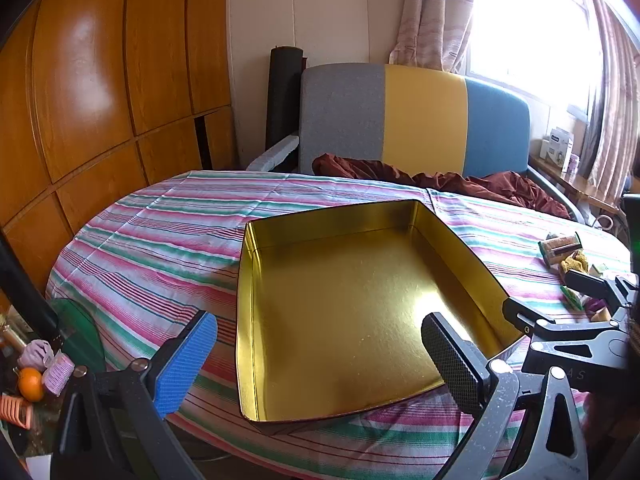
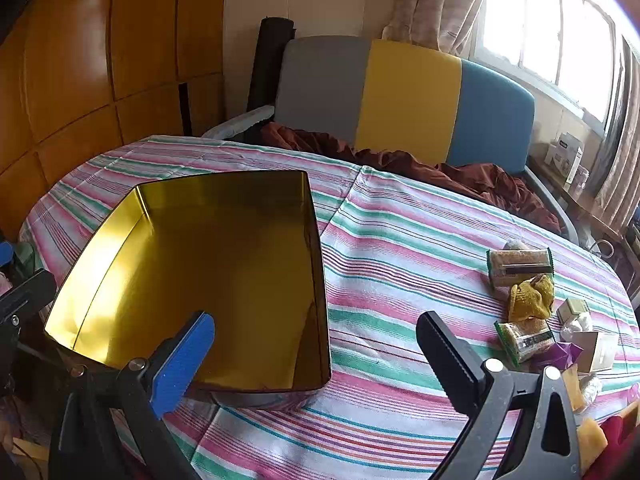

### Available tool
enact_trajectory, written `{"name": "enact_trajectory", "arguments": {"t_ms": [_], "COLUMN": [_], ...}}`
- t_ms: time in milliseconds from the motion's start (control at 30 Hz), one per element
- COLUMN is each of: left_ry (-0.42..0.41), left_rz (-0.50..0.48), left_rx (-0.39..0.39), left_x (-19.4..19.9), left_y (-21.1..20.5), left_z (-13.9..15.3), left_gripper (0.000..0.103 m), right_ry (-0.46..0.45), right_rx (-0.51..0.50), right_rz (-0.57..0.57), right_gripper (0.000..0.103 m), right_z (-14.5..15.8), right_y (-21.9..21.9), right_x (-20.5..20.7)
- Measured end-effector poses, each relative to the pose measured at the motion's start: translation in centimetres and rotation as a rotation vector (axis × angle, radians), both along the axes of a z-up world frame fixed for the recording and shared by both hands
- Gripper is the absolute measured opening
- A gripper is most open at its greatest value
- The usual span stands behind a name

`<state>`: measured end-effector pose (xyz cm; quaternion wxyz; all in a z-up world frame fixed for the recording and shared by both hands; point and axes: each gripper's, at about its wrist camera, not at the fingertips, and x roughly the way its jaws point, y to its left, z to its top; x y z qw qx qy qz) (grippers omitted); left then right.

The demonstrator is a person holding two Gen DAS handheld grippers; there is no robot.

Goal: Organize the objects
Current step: 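Move both tools from the gold tray toward the pile of items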

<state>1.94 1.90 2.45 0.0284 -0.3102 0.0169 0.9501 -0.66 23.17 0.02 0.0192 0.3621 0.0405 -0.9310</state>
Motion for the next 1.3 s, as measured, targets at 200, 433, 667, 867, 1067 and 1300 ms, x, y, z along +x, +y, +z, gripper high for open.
{"name": "enact_trajectory", "arguments": {"t_ms": [200, 433, 667, 867, 1067, 1300], "left_ry": [-0.016, -0.020, -0.027, -0.019, -0.013, -0.017], "left_rz": [-0.008, -0.036, -0.086, -0.132, -0.188, -0.259], "left_rx": [-0.017, -0.030, -0.041, -0.051, -0.071, -0.078], "left_x": [0.0, 0.1, -0.2, -0.4, -0.5, -0.7], "left_y": [0.5, 1.3, 2.7, 4.2, 5.9, 8.1], "left_z": [-0.3, -0.6, -0.9, -0.8, -0.9, -1.0], "left_gripper": [0.103, 0.103, 0.103, 0.103, 0.103, 0.103], "right_ry": [-0.003, 0.013, 0.023, 0.006, -0.007, -0.011], "right_rx": [0.008, 0.017, 0.000, -0.025, -0.070, -0.117], "right_rz": [-0.012, -0.042, -0.100, -0.167, -0.253, -0.377], "right_gripper": [0.103, 0.103, 0.103, 0.103, 0.103, 0.103], "right_z": [-0.1, 0.4, 1.3, 1.5, 2.1, 3.1], "right_y": [0.8, 2.0, 4.6, 8.0, 12.4, 18.1], "right_x": [0.4, 0.9, 1.5, 1.8, 2.6, 4.1]}}
